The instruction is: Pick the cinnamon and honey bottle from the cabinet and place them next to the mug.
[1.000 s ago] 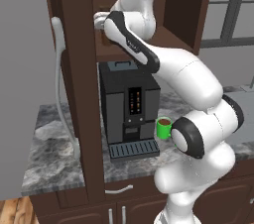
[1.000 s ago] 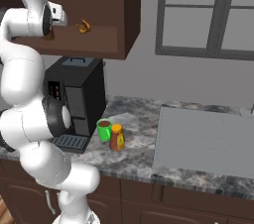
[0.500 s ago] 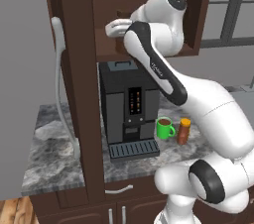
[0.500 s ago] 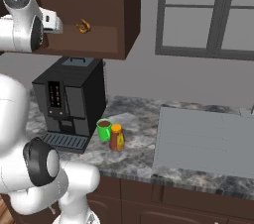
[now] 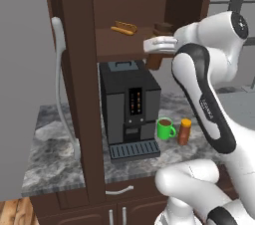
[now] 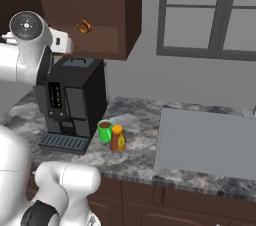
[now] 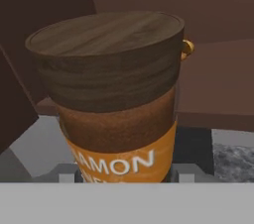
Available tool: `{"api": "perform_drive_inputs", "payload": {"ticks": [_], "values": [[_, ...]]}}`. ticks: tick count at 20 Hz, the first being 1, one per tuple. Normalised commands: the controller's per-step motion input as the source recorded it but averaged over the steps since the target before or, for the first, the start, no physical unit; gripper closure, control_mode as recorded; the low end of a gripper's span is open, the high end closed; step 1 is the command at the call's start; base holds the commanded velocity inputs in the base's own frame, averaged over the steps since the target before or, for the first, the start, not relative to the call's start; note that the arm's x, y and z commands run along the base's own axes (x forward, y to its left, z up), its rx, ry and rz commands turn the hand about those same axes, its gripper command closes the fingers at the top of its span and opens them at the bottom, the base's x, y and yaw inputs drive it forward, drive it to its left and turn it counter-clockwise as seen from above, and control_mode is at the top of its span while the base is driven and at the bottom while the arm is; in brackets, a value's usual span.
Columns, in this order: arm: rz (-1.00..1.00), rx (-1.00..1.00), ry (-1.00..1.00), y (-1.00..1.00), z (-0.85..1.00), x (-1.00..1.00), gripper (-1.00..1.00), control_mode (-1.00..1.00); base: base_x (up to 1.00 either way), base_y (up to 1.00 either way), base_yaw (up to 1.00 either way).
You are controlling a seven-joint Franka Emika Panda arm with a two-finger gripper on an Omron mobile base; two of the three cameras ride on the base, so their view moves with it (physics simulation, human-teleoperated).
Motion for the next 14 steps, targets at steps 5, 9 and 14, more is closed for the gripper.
{"api": "perform_drive_inputs", "payload": {"ticks": [5, 9, 14], "values": [[0.09, 0.0, 0.0, -0.9, -0.18, -0.76, 1.0, -1.0, 0.0, 0.0, 0.0], [0.14, 0.0, 0.0, -0.92, -0.25, -0.69, 1.0, -1.0, 0.0, 0.0, 0.0], [0.2, 0.0, 0.0, -1.0, -0.46, -0.45, 1.0, -1.0, 0.0, 0.0, 0.0]]}}
